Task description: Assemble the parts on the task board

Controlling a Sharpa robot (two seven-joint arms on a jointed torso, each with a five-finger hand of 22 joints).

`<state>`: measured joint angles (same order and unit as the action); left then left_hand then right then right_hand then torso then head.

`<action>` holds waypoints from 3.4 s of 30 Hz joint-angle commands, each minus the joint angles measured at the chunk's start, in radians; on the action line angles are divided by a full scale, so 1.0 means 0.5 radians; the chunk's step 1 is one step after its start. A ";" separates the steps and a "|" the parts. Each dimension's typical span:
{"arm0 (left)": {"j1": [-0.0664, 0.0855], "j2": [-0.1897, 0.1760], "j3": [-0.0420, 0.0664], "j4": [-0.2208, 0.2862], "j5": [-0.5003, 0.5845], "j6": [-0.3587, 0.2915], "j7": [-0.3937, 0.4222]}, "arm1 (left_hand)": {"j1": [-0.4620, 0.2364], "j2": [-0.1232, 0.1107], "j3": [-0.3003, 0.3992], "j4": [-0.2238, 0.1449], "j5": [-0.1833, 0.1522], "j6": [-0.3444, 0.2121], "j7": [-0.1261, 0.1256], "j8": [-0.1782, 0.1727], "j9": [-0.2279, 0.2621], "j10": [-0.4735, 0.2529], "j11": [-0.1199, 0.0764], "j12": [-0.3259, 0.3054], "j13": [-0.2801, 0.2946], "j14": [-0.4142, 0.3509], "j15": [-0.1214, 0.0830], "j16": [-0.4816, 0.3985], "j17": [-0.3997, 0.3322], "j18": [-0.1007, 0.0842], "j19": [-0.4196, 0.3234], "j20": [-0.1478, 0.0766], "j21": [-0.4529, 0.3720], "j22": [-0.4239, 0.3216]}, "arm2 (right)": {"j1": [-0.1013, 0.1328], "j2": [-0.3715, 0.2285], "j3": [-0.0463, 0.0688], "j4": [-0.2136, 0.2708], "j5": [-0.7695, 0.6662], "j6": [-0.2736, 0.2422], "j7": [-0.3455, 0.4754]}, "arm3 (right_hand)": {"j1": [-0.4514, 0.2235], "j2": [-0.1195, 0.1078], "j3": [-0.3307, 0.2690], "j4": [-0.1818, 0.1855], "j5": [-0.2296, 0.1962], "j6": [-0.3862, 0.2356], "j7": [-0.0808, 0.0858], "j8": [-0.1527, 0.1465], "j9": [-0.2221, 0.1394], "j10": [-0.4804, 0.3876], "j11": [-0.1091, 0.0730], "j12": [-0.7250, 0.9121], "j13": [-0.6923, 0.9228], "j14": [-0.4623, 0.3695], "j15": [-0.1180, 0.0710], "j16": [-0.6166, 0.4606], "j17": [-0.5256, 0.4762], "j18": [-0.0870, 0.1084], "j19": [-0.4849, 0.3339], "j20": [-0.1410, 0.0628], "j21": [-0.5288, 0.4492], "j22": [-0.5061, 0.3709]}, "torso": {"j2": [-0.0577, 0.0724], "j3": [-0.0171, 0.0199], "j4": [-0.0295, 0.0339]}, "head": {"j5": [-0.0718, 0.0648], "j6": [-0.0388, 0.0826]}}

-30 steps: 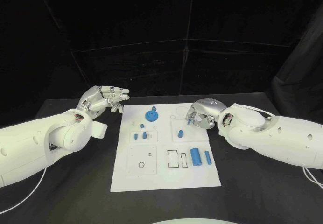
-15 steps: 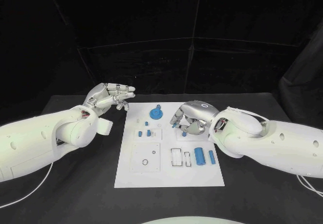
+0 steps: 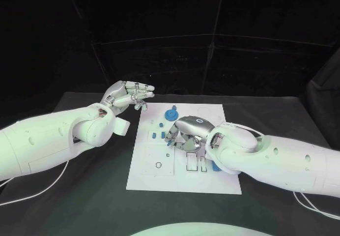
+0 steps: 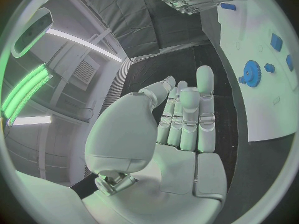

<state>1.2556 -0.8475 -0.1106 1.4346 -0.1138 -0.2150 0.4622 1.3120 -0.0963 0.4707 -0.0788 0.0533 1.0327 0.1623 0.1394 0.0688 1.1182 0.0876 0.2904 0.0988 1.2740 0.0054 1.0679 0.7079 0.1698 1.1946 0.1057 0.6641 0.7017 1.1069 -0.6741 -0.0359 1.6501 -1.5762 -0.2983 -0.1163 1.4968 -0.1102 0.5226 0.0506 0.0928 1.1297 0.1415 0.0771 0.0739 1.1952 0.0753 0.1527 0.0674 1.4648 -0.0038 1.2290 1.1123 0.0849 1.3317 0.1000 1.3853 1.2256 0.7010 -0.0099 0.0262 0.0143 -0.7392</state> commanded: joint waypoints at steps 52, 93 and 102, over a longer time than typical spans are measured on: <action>0.003 -0.005 0.002 -0.005 0.009 0.024 -0.010 | -0.001 0.009 -0.005 -0.010 -0.005 0.000 0.005 0.005 -0.002 -0.012 0.003 0.013 0.003 -0.010 0.000 -0.015 -0.005 0.025 -0.014 -0.001 -0.016 -0.003 | -0.062 0.098 0.000 -0.052 -0.255 0.270 -0.113 | -0.065 0.006 -0.006 -0.015 -0.015 -0.008 0.018 -0.011 0.000 -0.006 0.009 -0.022 0.003 0.063 0.002 0.013 -0.002 -0.014 0.009 0.010 0.011 0.003 | 0.001 0.0039 -0.001 | 0.045 -0.042; 0.003 -0.027 0.001 -0.006 0.009 0.031 -0.025 | -0.001 0.009 -0.005 -0.010 -0.005 0.000 0.005 0.005 -0.002 -0.012 0.003 0.013 0.003 -0.010 0.000 -0.015 -0.005 0.025 -0.014 -0.001 -0.016 -0.003 | 0.004 -0.321 0.036 0.167 -0.103 0.013 -0.190 | -0.273 -0.104 -0.398 -0.024 0.109 -0.326 0.050 -0.026 -0.015 -0.419 0.069 0.038 -0.005 -0.011 0.053 -0.204 -0.348 0.063 -0.224 0.058 -0.248 -0.385 | -0.004 0.0002 -0.006 | -0.008 0.002; 0.003 -0.024 0.001 -0.002 0.009 0.034 -0.025 | -0.001 0.012 -0.007 -0.012 -0.005 -0.004 0.007 0.004 -0.003 -0.018 0.005 0.017 0.004 -0.013 0.002 -0.018 -0.012 0.025 -0.014 0.001 -0.020 -0.006 | 0.068 -0.414 0.053 0.104 -0.151 0.128 -0.257 | -0.197 -0.083 -0.707 0.025 0.138 -0.432 0.031 -0.027 -0.013 -0.567 0.087 0.056 -0.004 -0.031 0.064 -0.267 -0.444 0.079 -0.272 0.069 -0.325 -0.484 | 0.000 0.0026 0.001 | -0.024 0.022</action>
<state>1.2556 -0.8599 -0.1108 1.4313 -0.1132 -0.2095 0.4474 1.3120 -0.0963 0.4679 -0.0816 0.0533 1.0327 0.1622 0.1393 0.0690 1.1147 0.0912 0.2978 0.1000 1.2741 0.0055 1.0639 0.7026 0.1697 1.1946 0.1057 0.6589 0.6998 1.1383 -0.8814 -0.0103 1.7039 -1.6506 -0.2684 -0.2185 1.3912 -0.1533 0.1739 0.0622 0.1604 0.9225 0.1559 0.0657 0.0666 0.9179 0.1161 0.1744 0.0657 1.4545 0.0248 1.1003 0.8916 0.1168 1.2042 0.1337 1.2263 0.9847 0.7003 -0.0089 0.0250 0.0033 -0.7299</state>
